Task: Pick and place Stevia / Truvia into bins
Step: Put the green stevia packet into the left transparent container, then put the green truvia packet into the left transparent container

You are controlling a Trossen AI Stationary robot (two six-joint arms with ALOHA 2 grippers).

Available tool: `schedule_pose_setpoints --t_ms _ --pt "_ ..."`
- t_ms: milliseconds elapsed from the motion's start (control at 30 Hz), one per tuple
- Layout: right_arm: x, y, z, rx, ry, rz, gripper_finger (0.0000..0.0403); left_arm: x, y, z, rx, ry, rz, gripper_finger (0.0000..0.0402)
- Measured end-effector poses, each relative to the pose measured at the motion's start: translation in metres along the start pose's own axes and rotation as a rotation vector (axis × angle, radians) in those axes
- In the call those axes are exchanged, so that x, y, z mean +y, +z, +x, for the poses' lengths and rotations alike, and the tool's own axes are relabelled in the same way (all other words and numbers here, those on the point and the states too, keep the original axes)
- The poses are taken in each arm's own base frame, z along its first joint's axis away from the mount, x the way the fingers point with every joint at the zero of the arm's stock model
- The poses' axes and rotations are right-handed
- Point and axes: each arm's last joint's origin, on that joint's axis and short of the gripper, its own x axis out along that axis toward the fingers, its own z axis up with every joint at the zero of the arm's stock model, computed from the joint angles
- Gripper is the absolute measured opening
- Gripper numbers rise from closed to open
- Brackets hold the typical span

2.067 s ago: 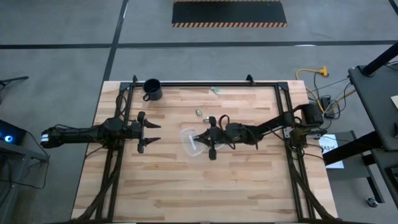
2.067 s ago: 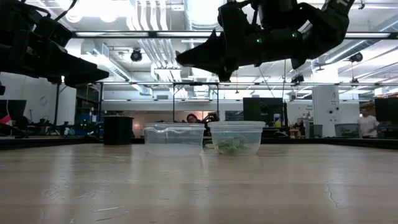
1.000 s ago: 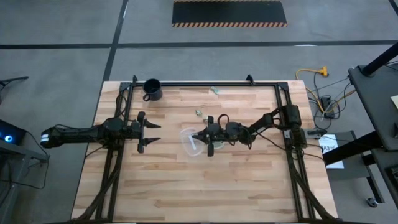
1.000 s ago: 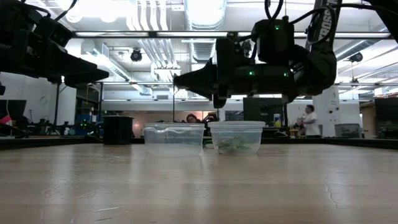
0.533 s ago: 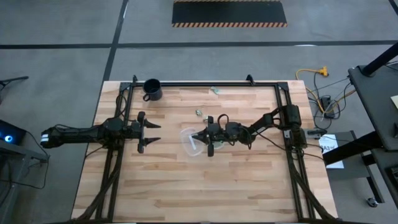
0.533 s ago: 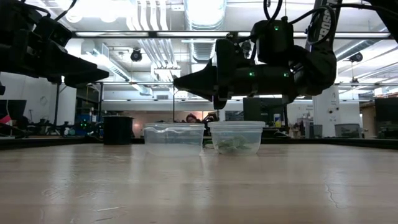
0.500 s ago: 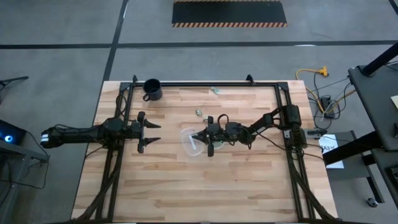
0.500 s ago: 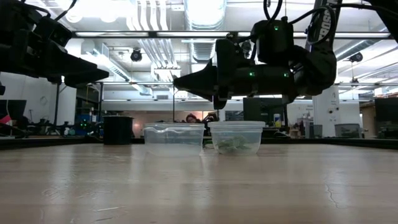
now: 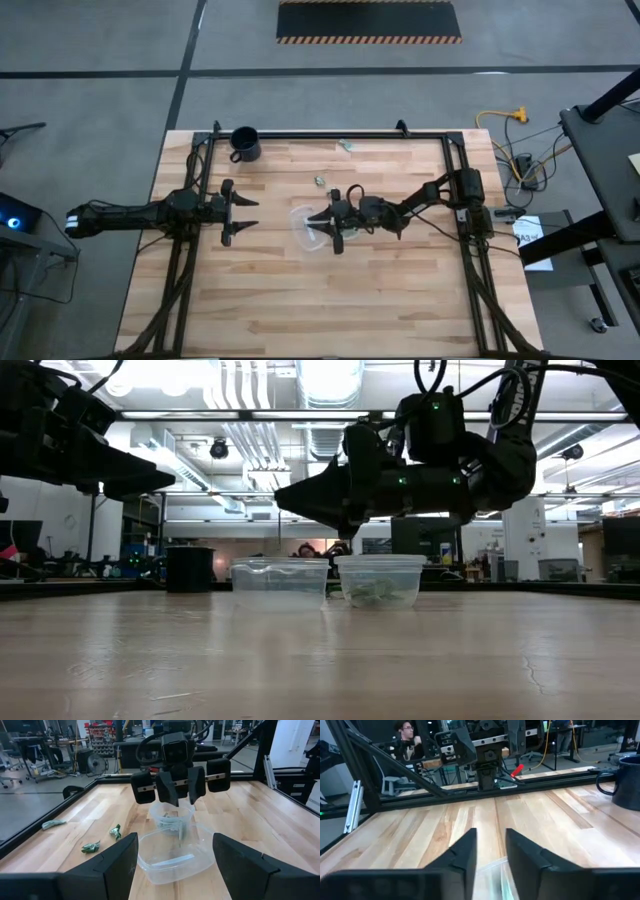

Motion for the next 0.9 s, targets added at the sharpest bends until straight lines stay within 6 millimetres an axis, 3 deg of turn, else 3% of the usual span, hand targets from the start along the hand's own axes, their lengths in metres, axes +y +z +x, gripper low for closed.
schedule_pose_setpoints --t_ms 233,567,900 --pt "0.000 0.001 0.001 -0.003 0.000 -0.005 0.0168 0.000 0.000 0.000 0.000 0.000 0.000 0.0240" --pt "-0.008 0.007 -0.002 0.087 -0.042 -0.044 0.0234 0.000 0.000 0.000 0.000 0.000 0.000 0.0240" --pt "-0.008 0.036 -0.017 0.230 -0.079 -0.132 0.0283 0.000 0.000 0.000 0.000 0.001 0.000 0.0240"
